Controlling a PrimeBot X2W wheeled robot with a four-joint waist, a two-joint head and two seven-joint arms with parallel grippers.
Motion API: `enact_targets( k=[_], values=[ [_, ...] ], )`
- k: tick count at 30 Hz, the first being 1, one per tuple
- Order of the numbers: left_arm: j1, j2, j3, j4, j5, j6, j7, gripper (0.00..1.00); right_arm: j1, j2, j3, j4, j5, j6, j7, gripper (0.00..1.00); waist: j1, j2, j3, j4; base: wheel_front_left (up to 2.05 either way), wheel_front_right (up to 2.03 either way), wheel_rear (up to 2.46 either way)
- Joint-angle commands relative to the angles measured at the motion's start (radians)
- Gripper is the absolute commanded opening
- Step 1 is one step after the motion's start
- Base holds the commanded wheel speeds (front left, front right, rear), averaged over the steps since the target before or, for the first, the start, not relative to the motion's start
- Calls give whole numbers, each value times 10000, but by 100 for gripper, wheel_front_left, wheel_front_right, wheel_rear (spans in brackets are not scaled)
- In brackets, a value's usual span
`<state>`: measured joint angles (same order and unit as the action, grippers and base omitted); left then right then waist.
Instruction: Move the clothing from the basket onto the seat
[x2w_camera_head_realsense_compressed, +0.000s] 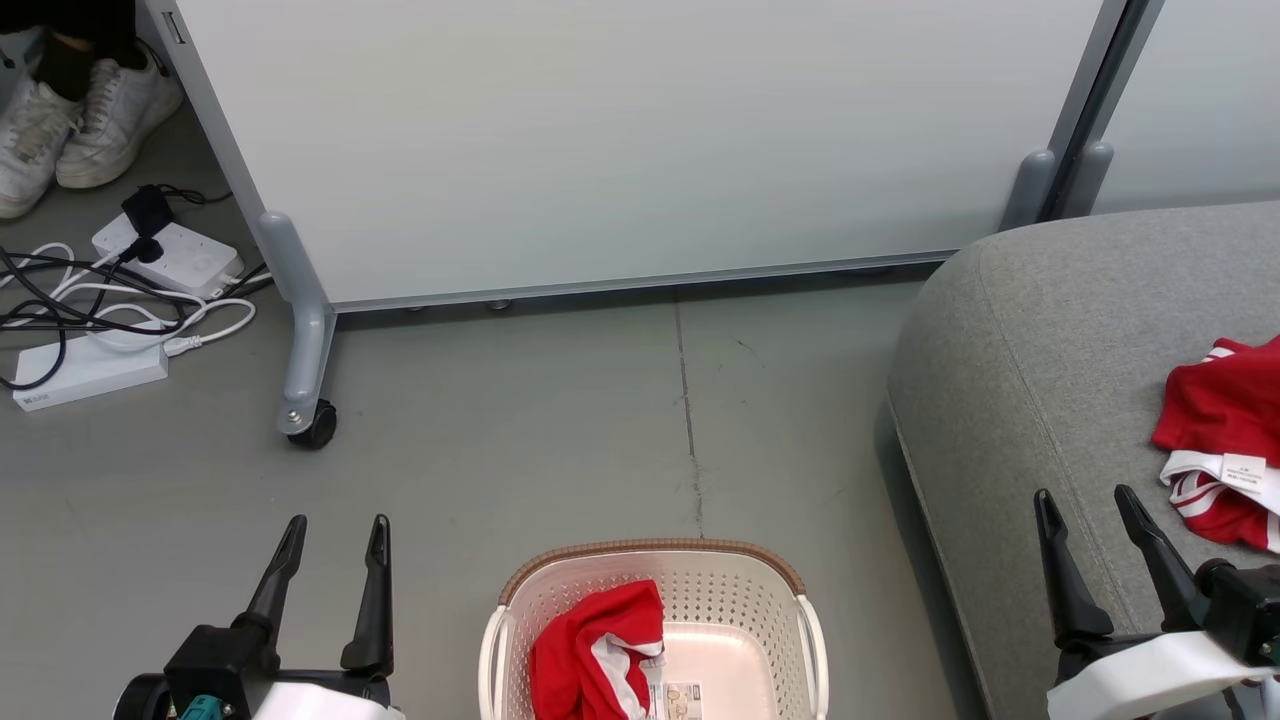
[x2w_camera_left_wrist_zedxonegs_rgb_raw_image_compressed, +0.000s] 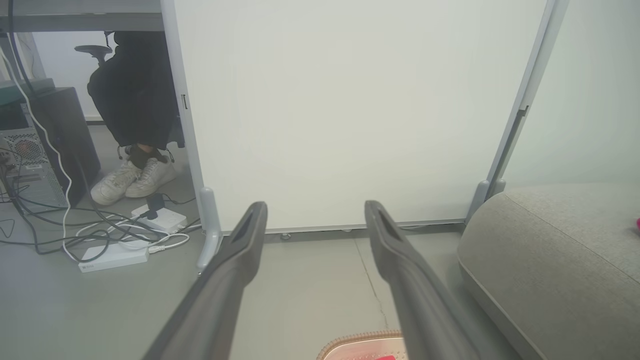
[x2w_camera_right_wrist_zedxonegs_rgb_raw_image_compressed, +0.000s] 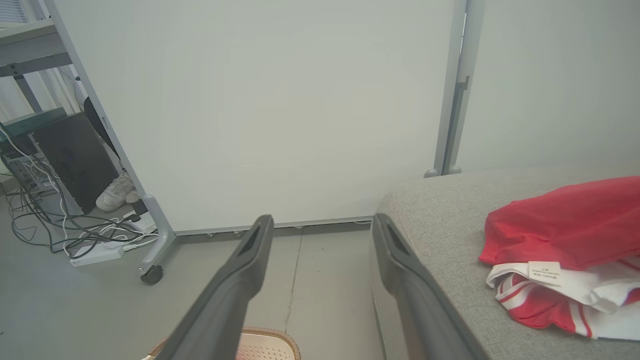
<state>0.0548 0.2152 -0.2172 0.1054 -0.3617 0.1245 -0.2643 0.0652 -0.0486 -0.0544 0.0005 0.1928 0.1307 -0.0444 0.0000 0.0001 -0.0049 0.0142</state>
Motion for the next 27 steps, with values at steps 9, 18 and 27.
enact_targets(
  k=[9, 18, 27],
  values=[
    [-225, -8, -14, 187, 110, 21, -10, 100, -32, -47, 76, 10, -15, 3, 48, 100, 0, -1, 45, 1, 0, 0, 0],
    [-902, -105, -86, 21, 315, -230, -10, 100, -251, -47, 161, -163, -12, 3, 76, 100, 0, -1, 562, -28, 0, 0, 0],
    [-2348, -462, -421, 223, 665, -735, -10, 100, -846, -44, 400, -635, -11, 4, -18, 100, 0, -1, 1964, -406, 0, 0, 0]
  ],
)
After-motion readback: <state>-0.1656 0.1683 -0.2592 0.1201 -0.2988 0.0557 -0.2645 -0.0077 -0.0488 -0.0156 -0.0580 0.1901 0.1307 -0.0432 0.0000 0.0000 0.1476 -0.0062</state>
